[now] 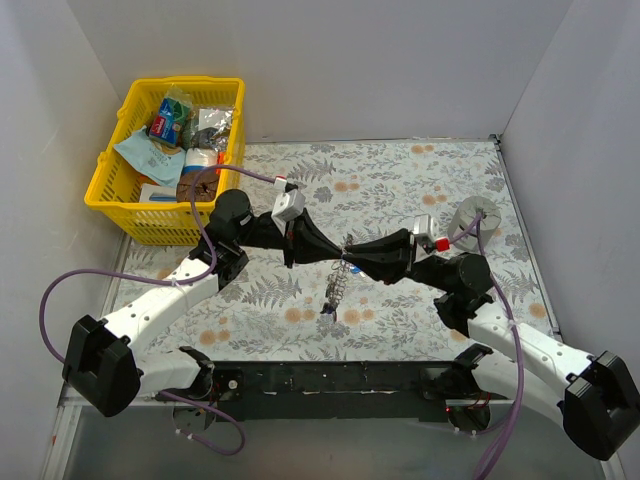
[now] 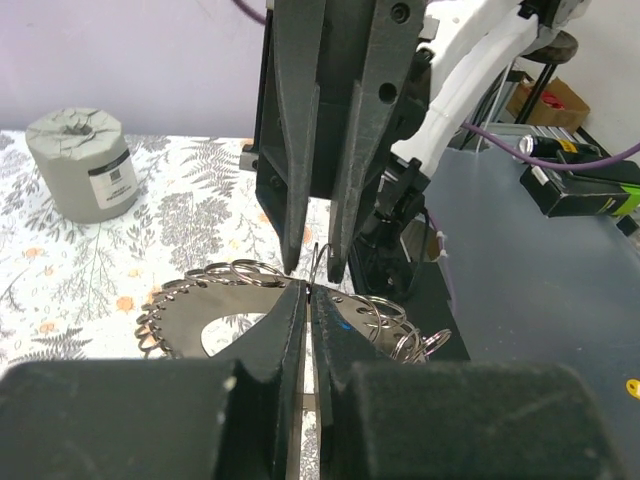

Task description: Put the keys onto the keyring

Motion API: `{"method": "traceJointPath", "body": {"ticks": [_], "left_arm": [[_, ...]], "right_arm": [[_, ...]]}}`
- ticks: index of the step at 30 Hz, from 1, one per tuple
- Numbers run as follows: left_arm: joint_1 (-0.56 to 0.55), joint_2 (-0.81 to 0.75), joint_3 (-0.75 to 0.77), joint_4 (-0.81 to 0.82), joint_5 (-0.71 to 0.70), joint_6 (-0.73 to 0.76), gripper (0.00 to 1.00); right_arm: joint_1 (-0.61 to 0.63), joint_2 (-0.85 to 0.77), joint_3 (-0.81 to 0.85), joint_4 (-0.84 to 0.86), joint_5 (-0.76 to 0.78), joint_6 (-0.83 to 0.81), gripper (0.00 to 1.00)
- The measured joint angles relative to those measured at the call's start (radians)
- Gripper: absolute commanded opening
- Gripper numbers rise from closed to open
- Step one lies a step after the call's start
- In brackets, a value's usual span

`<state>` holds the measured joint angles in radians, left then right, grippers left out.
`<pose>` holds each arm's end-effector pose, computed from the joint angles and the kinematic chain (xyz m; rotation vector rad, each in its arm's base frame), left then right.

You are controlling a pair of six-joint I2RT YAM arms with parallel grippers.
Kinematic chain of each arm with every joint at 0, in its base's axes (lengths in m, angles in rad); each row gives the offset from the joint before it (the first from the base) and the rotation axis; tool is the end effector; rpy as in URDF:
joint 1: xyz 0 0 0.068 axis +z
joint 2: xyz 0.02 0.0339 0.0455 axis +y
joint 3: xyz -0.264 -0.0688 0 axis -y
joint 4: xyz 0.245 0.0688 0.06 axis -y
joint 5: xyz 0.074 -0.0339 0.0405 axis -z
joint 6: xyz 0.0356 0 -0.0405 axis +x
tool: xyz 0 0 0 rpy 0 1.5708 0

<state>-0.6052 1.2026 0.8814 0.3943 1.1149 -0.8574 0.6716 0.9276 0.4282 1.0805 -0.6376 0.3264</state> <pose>0.2004 -0.1775 0.3459 0.8613 1.7180 -1.8874 0.1365 0.1356 0.3164 -0.7893 0.8972 1.1995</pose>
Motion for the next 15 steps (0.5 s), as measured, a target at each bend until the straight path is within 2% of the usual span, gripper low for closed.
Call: {"method": "traceJointPath", "body": {"ticks": [1, 4, 7, 10, 15], "left_arm": [[0.000, 0.000, 0.000, -0.014, -0.011, 0.013, 0.00], [0.000, -0.002, 0.000, -0.077, -0.043, 0.054, 0.00], [0.000, -0.004, -0.004, -0.126, -0.080, 0.092, 0.00], [0.000, -0.016, -0.036, -0.134, -0.110, 0.113, 0.00], [0.000, -0.027, -0.105, -0.132, -0.142, 0.125, 0.00]], "right_arm": [[0.000, -0.006, 0.000, -0.024, 0.016, -0.002, 0.43], [0.000, -0.034, 0.002, -0.110, 0.080, -0.016, 0.60], [0.000, -0.052, 0.027, -0.228, 0.159, -0.029, 0.70], [0.000, -0.051, 0.074, -0.359, 0.230, -0.041, 0.76], [0.000, -0.037, 0.138, -0.511, 0.289, -0.054, 0.81]]}}
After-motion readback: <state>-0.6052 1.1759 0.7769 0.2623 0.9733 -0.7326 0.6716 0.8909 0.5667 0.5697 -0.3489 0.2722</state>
